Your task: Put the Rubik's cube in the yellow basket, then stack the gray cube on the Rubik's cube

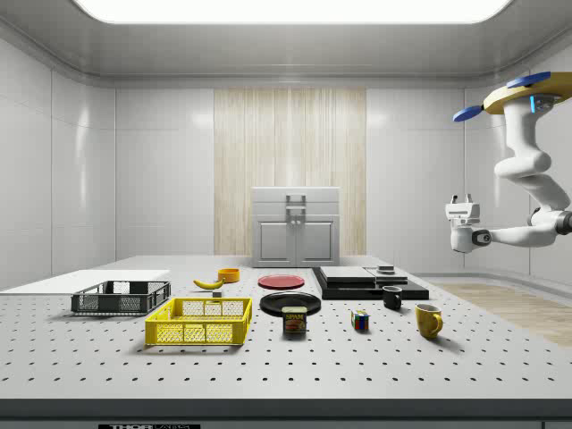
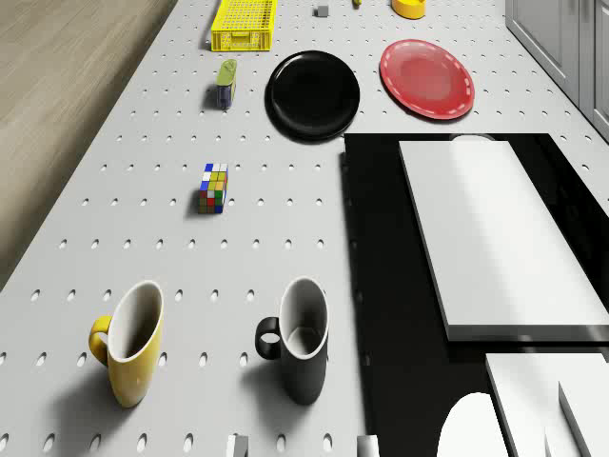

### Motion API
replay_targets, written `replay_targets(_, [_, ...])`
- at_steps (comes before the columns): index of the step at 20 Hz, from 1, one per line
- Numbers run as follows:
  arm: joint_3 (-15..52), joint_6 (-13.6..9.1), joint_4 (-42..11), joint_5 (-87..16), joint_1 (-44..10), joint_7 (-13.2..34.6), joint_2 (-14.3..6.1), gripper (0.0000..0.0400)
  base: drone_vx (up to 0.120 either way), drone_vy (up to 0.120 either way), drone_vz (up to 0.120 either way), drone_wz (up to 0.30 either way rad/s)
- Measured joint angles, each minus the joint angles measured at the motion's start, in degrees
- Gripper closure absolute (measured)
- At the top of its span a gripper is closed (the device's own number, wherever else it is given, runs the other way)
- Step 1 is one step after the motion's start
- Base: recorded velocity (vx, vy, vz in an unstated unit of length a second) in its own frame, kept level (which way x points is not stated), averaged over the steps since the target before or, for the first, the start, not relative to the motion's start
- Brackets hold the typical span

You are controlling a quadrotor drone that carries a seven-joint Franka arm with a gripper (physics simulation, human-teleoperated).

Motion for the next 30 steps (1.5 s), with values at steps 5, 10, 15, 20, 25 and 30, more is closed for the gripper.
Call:
replay_targets(5, [0.07, -4.8, 6.09, 0.05, -0.13, -0.08, 1.06, 0.0, 0.112, 0.04, 0.0, 0.0])
replay_targets(10, [0.13, -8.32, 11.83, 0.09, -0.23, -0.12, 3.06, 0.0, 0.12, 0.048, 0.0, 0.0])
replay_targets(15, [0.17, -10.21, 15.24, 0.11, -0.29, -0.14, 4.36, 0.0, 0.12, 0.0, 0.0, 0.0])
replay_targets(20, [0.2, -10.85, 16.57, 0.13, -0.34, -0.16, 4.83, 0.0, 0.12, 0.0, 0.0, 0.0])
replay_targets(25, [0.22, -10.92, 16.92, 0.14, -0.39, -0.18, 4.89, 0.0, 0.12, 0.0, 0.0, 0.0])
replay_targets(30, [0.25, -10.79, 16.92, 0.14, -0.42, -0.2, 4.8, 0.0, 0.12, 0.064, 0.0, 0.0])
